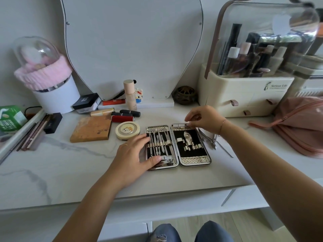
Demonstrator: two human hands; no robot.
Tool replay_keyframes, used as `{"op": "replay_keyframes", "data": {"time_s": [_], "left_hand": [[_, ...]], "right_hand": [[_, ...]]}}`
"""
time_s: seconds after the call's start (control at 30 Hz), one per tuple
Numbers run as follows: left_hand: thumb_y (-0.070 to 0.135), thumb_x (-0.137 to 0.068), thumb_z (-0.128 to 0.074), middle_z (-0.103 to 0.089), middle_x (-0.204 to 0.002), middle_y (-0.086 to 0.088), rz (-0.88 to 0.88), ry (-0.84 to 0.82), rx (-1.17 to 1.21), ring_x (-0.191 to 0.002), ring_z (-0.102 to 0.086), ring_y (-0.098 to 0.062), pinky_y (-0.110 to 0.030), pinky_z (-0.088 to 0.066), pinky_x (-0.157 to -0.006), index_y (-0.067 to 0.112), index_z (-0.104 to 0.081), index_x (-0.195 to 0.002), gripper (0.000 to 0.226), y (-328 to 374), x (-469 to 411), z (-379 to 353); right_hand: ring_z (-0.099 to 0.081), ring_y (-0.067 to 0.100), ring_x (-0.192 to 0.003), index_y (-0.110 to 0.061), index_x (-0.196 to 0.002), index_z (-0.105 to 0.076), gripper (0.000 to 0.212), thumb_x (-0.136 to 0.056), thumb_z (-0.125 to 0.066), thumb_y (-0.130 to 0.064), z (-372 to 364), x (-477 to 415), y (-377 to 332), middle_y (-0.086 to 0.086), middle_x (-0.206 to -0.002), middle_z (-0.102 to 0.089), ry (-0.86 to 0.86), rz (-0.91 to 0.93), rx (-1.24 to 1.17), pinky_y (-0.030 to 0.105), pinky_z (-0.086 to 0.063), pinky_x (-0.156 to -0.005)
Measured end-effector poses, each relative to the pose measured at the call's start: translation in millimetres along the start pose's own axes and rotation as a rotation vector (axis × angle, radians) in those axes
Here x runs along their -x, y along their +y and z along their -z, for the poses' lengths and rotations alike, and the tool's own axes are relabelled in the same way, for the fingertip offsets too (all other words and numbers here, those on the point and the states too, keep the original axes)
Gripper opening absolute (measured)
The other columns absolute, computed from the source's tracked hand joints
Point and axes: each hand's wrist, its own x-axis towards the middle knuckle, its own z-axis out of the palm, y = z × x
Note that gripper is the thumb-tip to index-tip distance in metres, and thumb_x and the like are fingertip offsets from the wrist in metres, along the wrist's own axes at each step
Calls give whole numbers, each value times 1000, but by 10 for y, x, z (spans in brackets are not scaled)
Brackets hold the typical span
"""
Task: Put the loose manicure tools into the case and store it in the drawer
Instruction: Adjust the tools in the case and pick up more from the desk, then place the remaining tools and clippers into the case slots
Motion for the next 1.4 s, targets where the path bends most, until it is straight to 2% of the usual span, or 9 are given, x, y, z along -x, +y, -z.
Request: {"op": "replay_keyframes", "data": {"time_s": [0.13,0.27,0.47,0.57,0.7,0.9,1.2,1.3,1.4], "left_hand": [[81,-60,-42,-33,-146,15,1,5,10,-135,-27,-9,-35,-22,-113,28,-41,-138,94,22,3,3],[81,-59,-44,-34,-145,15,-14,11,18,-135,-27,-7,-32,-22,-112,26,-42,-137,95,19,6,5],[81,-59,-49,-34,-145,15,-11,10,22,-133,-27,-4,-23,-19,-107,26,-43,-137,95,28,10,9],[76,-65,-54,-33,-147,13,-8,-3,23,-134,-26,-5,-25,-19,-109,25,-42,-138,90,54,26,24],[67,-67,-54,-31,-148,14,0,-10,20,-130,-23,1,-24,-18,-107,25,-40,-139,84,88,40,33],[66,-68,-54,-30,-147,15,11,-16,35,-130,-23,2,-25,-18,-108,26,-39,-139,83,76,38,34],[64,-69,-56,-32,-147,13,10,-8,40,-132,-26,-2,-24,-18,-107,25,-40,-139,81,87,37,35],[63,-72,-54,-31,-147,13,4,7,76,-128,-22,4,-23,-18,-107,26,-38,-140,79,104,33,43],[65,-76,-49,-36,-141,16,-77,91,137,-130,-27,3,-25,-21,-109,28,-45,-134,69,180,27,112]], "right_hand": [[-62,8,-74,-13,-85,-72,9,-76,-74,-13,145,240,153,-2,-82,-69,187,-94,-62,17,-48,-76],[-52,0,-50,-16,-75,-70,12,-75,-75,-27,224,545,374,-5,-62,-63,206,-248,-3,18,-42,-56],[-50,11,-54,-15,-62,-60,32,-77,-70,-41,161,639,372,-1,-55,-58,177,-405,108,23,-33,-50],[-48,18,-59,-13,-55,-59,36,-76,-69,-41,120,574,282,2,-57,-54,149,-470,189,25,-33,-51],[-57,27,-72,-7,-70,-66,28,-73,-64,-34,85,474,245,7,-67,-59,136,-547,251,25,-38,-54],[-45,27,-65,-14,-52,-39,32,-74,-58,-29,81,437,208,3,-56,-38,148,-605,257,23,-26,-47],[-51,25,-61,-6,-61,-63,23,-75,-58,-24,129,509,187,5,-49,-48,230,-531,119,23,-35,-51],[-44,18,-50,-12,-52,-52,30,-79,-59,-22,166,542,58,3,-47,-46,278,-376,72,25,-35,-51],[-51,12,-57,-14,-71,-67,18,-85,-61,-25,153,563,-225,-4,-58,-57,187,-115,53,23,-40,-54]]}}
